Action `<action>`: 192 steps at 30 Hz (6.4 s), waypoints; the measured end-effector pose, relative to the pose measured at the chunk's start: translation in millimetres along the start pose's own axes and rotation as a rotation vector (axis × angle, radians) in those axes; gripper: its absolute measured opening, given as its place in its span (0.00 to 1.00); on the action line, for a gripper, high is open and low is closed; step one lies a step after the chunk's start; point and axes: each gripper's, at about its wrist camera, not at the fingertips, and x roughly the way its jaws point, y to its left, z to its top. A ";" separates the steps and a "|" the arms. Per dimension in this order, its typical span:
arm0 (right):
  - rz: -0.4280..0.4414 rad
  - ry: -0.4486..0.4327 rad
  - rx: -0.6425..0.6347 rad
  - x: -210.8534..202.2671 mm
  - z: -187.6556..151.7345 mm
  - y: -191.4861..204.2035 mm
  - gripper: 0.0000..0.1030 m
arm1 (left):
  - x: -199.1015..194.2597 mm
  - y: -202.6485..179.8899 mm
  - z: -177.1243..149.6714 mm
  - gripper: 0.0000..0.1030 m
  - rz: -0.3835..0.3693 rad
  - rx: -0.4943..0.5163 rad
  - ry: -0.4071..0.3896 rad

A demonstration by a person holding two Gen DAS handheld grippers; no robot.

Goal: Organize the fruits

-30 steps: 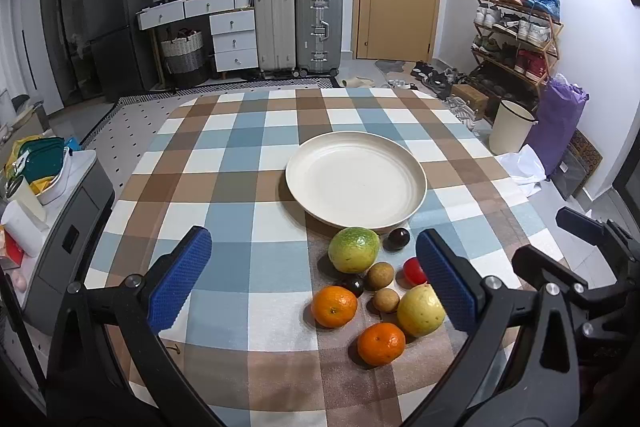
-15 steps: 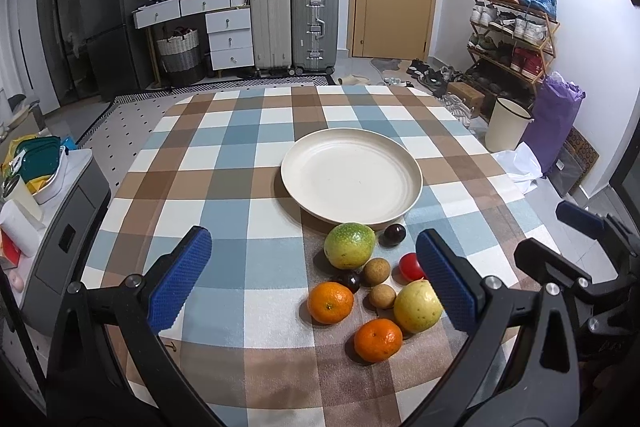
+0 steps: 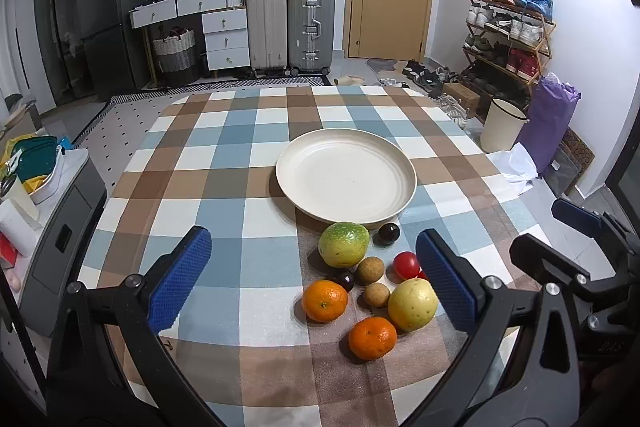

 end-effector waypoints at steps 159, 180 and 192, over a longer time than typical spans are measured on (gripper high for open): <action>0.317 0.155 0.165 90.6 -42.0 -27.5 0.47 | 135.9 42.0 -58.2 0.37 -0.397 -0.050 0.344; 0.373 0.108 0.114 110.1 10.5 -19.2 0.47 | 122.9 62.5 18.8 0.37 -0.410 -0.091 0.236; 0.376 0.094 0.107 144.2 48.8 -28.2 0.47 | 162.2 41.7 68.3 0.37 -0.420 -0.045 0.232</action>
